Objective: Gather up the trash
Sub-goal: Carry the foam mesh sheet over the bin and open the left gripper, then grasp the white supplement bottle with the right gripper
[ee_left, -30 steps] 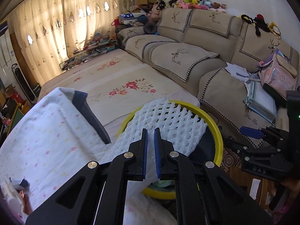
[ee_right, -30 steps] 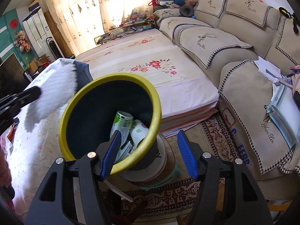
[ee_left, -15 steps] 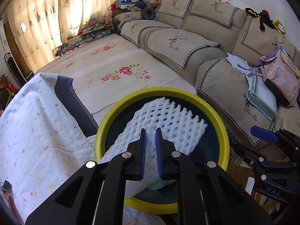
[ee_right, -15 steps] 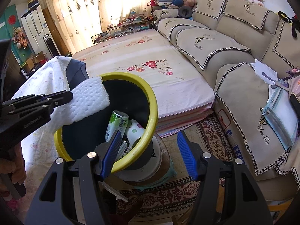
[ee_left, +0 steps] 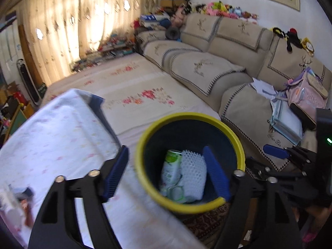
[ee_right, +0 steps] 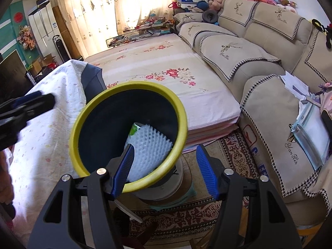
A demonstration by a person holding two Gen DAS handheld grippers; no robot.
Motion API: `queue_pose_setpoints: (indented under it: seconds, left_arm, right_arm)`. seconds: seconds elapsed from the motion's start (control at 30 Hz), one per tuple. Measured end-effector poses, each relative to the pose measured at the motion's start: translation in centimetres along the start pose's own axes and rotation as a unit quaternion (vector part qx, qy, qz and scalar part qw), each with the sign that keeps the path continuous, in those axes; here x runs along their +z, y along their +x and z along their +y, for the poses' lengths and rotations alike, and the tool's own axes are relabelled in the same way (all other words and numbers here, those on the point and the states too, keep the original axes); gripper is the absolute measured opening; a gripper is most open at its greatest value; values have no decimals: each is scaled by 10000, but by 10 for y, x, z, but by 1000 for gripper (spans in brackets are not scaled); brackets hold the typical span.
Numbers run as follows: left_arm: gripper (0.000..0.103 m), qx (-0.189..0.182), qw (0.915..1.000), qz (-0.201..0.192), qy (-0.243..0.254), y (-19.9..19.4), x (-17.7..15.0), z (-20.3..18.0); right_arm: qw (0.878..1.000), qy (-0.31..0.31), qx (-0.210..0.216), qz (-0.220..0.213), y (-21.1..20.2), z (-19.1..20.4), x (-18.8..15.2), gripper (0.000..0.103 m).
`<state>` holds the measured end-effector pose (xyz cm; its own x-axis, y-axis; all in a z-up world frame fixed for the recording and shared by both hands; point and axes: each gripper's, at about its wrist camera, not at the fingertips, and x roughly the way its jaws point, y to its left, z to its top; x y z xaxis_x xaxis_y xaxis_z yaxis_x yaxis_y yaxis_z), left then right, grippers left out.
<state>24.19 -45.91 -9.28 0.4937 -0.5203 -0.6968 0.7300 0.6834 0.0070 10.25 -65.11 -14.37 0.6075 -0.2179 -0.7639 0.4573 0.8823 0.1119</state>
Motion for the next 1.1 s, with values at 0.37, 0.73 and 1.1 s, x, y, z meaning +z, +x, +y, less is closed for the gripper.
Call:
queue_pose_setpoints:
  seconds: [0.37, 0.73, 1.1]
  left_arm:
    - [98, 1106, 9871, -722, -902, -147, -75, 101]
    - [98, 2416, 9469, -899, -1921, -257, -181, 214]
    - [98, 2597, 9287, -855, -2504, -280, -233, 259]
  right_arm:
    - [9976, -605, 296, -137, -19, 66, 2, 61]
    - [9726, -1877, 1372, -21, -30, 220, -9, 62]
    - [9289, -2860, 2351, 108, -30, 366, -17, 62]
